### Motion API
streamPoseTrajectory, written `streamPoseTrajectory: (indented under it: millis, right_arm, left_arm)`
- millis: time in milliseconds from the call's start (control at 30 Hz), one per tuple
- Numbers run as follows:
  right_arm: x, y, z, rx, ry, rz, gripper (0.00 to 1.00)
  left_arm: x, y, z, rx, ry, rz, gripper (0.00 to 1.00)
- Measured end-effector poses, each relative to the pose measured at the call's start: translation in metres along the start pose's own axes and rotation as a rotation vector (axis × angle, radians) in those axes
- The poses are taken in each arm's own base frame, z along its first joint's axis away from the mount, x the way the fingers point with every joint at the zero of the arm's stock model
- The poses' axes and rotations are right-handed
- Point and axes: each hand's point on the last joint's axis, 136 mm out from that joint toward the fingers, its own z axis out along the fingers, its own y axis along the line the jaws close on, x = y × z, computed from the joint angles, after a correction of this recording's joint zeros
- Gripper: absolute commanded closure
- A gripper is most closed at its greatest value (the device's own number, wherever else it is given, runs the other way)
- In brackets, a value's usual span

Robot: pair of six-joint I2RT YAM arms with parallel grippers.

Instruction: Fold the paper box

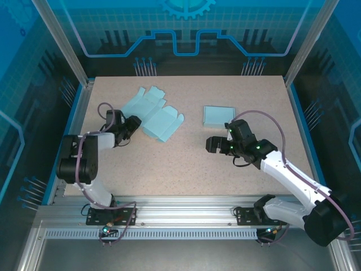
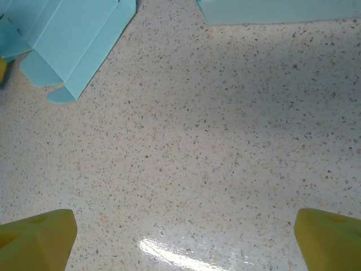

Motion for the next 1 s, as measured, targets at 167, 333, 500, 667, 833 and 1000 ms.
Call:
streamPoseTrajectory:
  millis: [167,333,500,667,833,1000]
  right_arm:
    - [-0.001,0.0,-0.004,0.0,-0.01,0.0,0.0]
    - [-0.001,-0.001,-0.004,0.003,-0.009,0.0,0.0]
    - [-0.005,0.002,-0.007,-0.001,-0.018,0.003,0.0]
    - [-0.006,0.001,-0.008,0.004,-0.023,0.003,0.0]
    - [-0.007,-0.001,-0.008,0.017,-0.027,0.003,0.0]
    - [-0.007,-0.002,-0.008,0.018,-0.028,0.003,0.0]
  left_arm:
    - [-0.005,0.002,0.008,0.004,-0.031,-0.065,0.43]
    - [-0.003,0.001,0.019,-0.002,-0.038,-0.082,0.61]
    - [-0.003,0.001,0.023,0.004,-0.042,-0.094,0.86]
    - [0.0,-0.001,0.023,0.011,-0.038,-0.082,1.0]
    - [0.002,-0.008,0.008,0.034,-0.041,-0.012,1.0]
    - [0.011,-0.035,-0.02,0.147,-0.009,0.142,1.0]
